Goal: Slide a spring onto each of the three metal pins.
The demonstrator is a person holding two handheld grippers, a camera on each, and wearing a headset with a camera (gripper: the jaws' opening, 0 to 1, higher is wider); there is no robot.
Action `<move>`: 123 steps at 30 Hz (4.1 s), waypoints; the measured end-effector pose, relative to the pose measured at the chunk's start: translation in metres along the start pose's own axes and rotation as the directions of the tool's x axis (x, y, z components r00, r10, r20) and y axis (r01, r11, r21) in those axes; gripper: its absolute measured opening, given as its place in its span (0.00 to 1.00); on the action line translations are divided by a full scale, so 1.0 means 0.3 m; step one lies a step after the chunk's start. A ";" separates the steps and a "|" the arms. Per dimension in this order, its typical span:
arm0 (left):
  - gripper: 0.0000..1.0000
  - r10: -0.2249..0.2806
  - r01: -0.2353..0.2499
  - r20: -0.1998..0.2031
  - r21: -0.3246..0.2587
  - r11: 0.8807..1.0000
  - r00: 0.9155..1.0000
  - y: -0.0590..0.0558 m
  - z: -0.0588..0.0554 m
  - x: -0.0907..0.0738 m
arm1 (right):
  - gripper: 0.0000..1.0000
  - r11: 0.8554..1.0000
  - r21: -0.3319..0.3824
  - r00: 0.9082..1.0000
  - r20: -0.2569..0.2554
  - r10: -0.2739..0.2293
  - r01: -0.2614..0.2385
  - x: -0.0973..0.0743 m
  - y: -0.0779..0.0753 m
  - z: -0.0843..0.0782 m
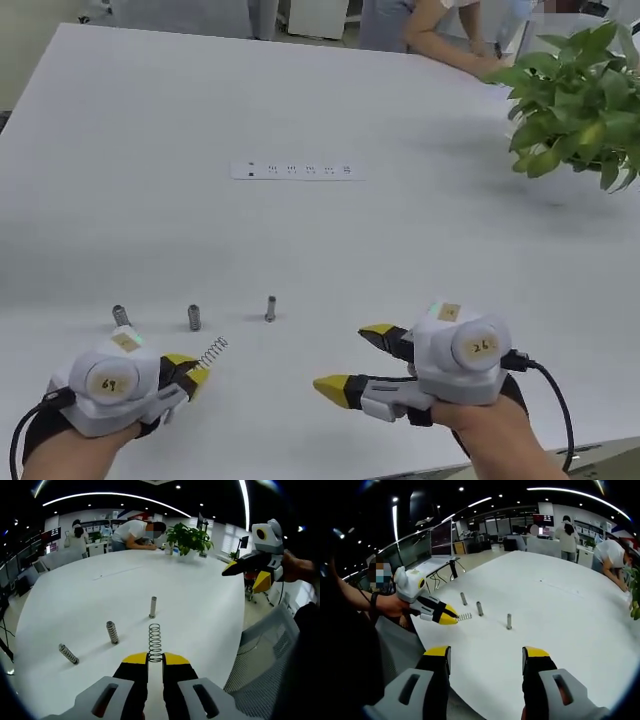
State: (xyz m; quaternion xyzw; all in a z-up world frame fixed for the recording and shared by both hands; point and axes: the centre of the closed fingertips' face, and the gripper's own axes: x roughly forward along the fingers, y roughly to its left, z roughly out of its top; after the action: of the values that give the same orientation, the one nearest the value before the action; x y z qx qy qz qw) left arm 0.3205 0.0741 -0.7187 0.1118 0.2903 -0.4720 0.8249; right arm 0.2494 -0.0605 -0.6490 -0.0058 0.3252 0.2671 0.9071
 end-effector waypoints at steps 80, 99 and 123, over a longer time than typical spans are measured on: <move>0.03 -0.281 0.237 0.057 0.392 0.889 0.958 -0.319 0.286 -0.113 | 0.27 0.961 -0.114 0.966 0.036 0.257 -0.252 0.034 0.141 0.112; 0.03 -0.296 0.263 -0.007 0.481 0.836 0.955 -0.334 0.255 -0.086 | 0.19 0.943 -0.125 0.949 0.016 0.314 -0.310 0.022 0.183 0.112; 0.03 -0.305 0.268 -0.006 0.496 0.826 0.952 -0.341 0.263 -0.061 | 0.15 0.920 -0.204 0.943 -0.080 0.324 -0.334 0.021 0.196 0.120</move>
State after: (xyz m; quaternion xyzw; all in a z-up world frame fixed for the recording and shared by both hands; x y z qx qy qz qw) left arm 0.2566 -0.0032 -0.6353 0.2553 0.1437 -0.6524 0.6990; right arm 0.2459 -0.0004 -0.6149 -0.0548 0.3108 0.4491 0.8359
